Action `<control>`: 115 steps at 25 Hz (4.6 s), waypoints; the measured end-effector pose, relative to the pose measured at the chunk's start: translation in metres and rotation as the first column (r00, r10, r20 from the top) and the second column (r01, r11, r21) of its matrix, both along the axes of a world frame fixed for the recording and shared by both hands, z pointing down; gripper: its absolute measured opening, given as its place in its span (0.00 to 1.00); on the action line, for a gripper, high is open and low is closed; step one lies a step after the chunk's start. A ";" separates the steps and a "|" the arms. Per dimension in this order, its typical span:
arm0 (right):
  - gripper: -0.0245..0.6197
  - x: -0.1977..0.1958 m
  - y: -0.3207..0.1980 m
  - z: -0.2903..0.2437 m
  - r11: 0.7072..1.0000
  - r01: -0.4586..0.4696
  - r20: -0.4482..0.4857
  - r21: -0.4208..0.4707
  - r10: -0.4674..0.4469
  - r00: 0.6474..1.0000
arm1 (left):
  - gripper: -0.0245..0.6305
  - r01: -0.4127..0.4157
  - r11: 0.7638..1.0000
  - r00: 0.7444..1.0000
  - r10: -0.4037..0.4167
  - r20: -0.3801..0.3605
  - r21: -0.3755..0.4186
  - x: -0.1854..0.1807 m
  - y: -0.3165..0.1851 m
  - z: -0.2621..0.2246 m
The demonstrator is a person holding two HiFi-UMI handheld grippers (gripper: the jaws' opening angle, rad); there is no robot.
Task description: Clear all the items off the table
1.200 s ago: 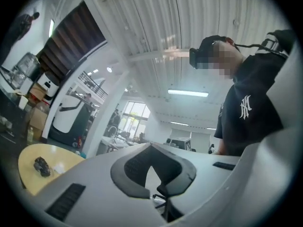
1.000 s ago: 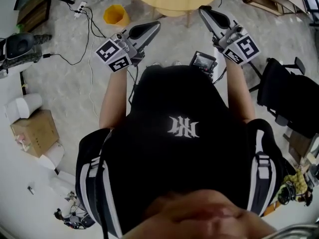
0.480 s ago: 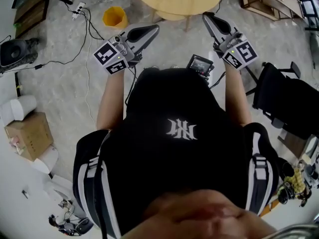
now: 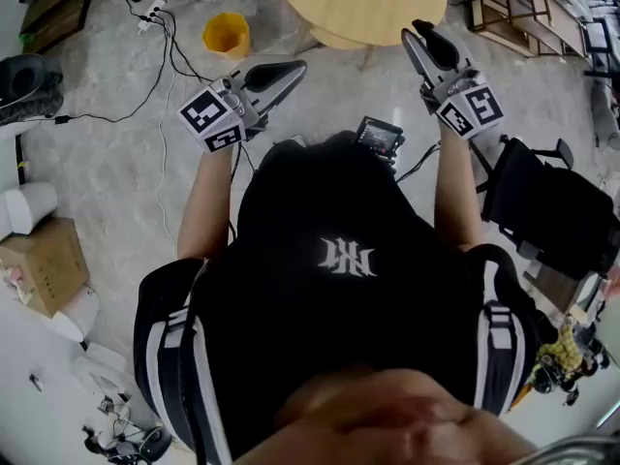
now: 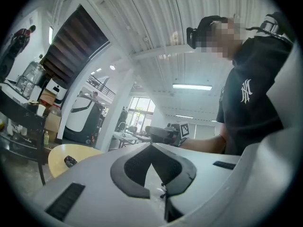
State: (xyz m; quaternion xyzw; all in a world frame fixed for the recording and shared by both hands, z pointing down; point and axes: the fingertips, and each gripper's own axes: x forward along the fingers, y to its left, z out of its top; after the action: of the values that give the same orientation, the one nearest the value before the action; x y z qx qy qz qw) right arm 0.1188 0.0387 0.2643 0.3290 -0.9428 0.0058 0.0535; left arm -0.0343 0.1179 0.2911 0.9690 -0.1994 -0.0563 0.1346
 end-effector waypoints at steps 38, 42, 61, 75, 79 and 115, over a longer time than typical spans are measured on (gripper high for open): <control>0.58 -0.089 -0.286 0.167 0.944 0.188 0.015 -0.271 -0.191 0.981 | 0.06 0.212 0.972 0.969 -0.196 0.150 -0.101 -0.028 -0.312 0.123; 0.63 -0.099 -0.305 0.191 0.947 0.132 -0.007 -0.292 -0.140 0.990 | 0.06 0.152 0.980 0.979 -0.133 0.153 -0.125 -0.030 -0.324 0.146; 0.87 -0.122 -0.333 0.322 0.914 0.013 -0.240 -0.406 -0.121 0.963 | 0.06 0.073 0.976 0.996 -0.059 0.074 -0.203 -0.030 -0.341 0.236; 0.64 -0.110 -0.338 0.355 0.914 -0.057 -0.396 -0.402 -0.118 0.911 | 0.06 0.073 0.977 0.996 -0.059 0.074 -0.203 -0.029 -0.340 0.261; 0.52 -0.104 -0.341 0.357 0.918 -0.077 -0.413 -0.390 -0.099 0.905 | 0.06 0.078 0.977 0.995 -0.064 0.076 -0.200 -0.029 -0.339 0.263; 0.31 -0.289 -0.294 0.270 0.900 0.361 -0.263 -0.244 -0.419 0.869 | 0.06 0.578 0.807 0.813 -0.556 0.170 -0.125 -0.184 -0.294 0.224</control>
State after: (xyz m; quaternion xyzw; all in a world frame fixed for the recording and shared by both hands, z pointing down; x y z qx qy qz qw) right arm -0.1700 -0.2551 0.5343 0.1214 -0.9648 0.0316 0.2310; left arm -0.2179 -0.1759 0.5147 0.8514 -0.4920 -0.0158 0.1811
